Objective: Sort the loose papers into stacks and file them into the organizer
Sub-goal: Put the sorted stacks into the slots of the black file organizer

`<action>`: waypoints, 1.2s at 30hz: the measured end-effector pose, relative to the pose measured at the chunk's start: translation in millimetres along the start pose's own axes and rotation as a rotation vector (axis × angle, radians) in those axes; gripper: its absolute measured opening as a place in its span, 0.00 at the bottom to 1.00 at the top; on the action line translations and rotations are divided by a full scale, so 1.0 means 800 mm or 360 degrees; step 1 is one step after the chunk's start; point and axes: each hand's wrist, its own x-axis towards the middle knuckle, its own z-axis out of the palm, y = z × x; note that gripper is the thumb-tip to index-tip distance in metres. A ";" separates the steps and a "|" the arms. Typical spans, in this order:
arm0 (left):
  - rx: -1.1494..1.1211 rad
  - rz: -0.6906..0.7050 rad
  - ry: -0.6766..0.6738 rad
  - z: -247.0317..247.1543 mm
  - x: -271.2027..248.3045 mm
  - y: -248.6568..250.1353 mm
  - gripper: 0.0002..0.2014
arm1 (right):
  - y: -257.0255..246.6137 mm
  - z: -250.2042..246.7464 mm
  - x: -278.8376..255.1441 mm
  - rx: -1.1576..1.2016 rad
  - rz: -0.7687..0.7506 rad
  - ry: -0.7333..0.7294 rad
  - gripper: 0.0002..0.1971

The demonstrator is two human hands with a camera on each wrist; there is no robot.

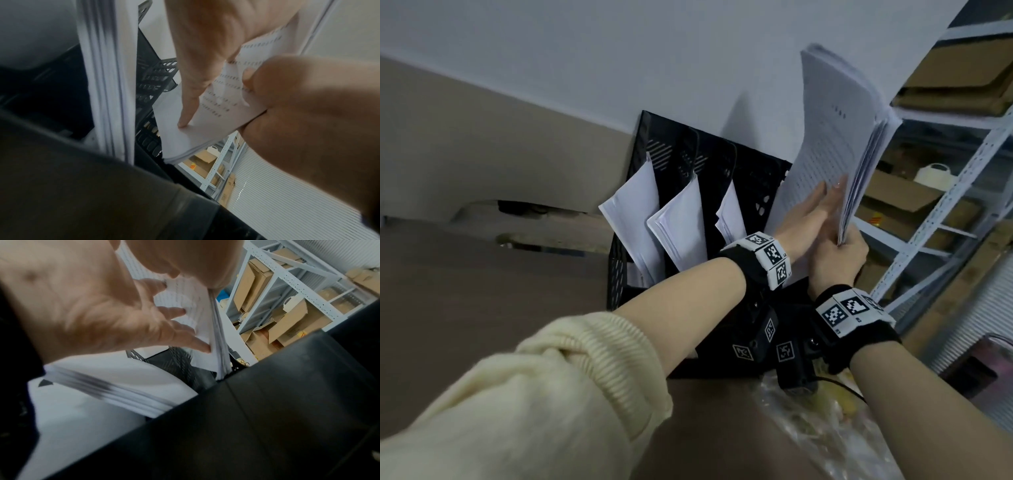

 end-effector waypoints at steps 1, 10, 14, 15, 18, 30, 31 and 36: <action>-0.0015 -0.0026 -0.0002 -0.003 0.008 -0.004 0.41 | 0.004 0.001 0.003 -0.0014 -0.0025 -0.0015 0.15; -0.0181 -0.0097 0.0179 -0.006 0.037 -0.038 0.37 | 0.021 0.018 -0.001 0.0027 0.0019 -0.0215 0.19; -0.0201 -0.0257 0.0381 0.003 0.044 -0.049 0.39 | 0.034 0.028 -0.012 0.0216 0.0226 -0.0398 0.02; -0.0207 -0.0265 0.0429 0.004 0.042 -0.051 0.35 | 0.034 0.029 -0.016 0.0277 0.0258 -0.0420 0.03; -0.0157 -0.0181 0.0462 0.004 0.043 -0.053 0.39 | 0.036 0.027 -0.017 0.0266 0.0207 -0.0435 0.05; -0.0269 -0.0317 0.0200 0.014 0.034 -0.050 0.39 | 0.045 0.008 -0.002 0.0060 0.0153 -0.0262 0.09; -0.0270 -0.0345 0.0214 0.012 0.036 -0.051 0.35 | 0.045 0.009 -0.004 0.0081 0.0194 -0.0299 0.07; -0.0241 -0.0380 0.0275 0.003 0.039 -0.060 0.32 | 0.050 0.016 -0.007 0.0122 0.0321 -0.0449 0.04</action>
